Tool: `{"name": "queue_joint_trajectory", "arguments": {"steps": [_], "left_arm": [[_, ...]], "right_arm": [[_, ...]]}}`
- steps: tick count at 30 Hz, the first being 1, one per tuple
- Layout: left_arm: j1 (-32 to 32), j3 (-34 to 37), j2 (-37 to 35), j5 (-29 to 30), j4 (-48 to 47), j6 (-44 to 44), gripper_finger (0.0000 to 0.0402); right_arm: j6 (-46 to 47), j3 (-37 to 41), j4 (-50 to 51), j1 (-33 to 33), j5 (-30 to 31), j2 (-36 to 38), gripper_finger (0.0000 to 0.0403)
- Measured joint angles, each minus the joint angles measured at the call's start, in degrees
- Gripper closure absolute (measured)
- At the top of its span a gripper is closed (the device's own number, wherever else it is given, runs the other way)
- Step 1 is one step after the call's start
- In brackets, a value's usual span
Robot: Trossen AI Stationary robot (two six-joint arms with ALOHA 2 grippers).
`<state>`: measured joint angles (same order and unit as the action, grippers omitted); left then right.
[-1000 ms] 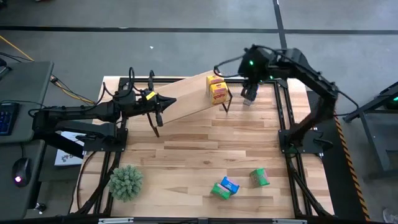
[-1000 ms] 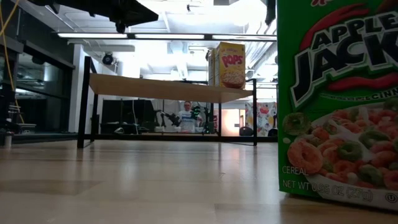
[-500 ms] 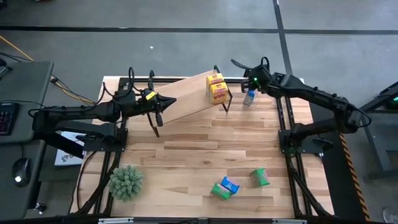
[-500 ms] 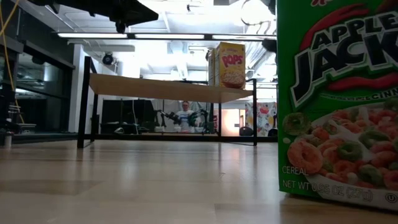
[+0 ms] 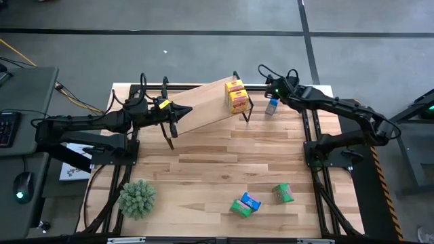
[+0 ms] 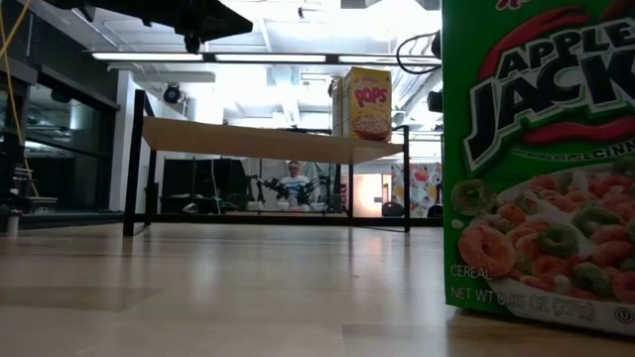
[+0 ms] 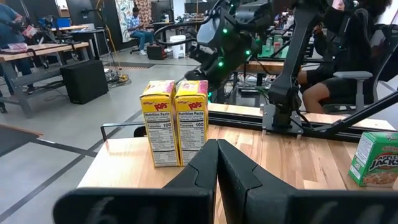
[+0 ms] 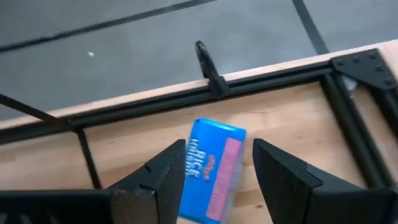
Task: Stack cereal on shelf
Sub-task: Put the top blue cereal box on the shelf
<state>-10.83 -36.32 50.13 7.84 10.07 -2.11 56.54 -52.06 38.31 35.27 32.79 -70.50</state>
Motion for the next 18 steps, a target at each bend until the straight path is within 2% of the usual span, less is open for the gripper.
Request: {"name": "queue_joint_trajectory", "arguments": {"steps": [18], "left_arm": [[0.0,0.0,0.0,0.0,0.0,0.0,0.0398]], "right_arm": [[-6.7,0.5,-2.6,0.0,-0.2,0.0,0.0224]]}}
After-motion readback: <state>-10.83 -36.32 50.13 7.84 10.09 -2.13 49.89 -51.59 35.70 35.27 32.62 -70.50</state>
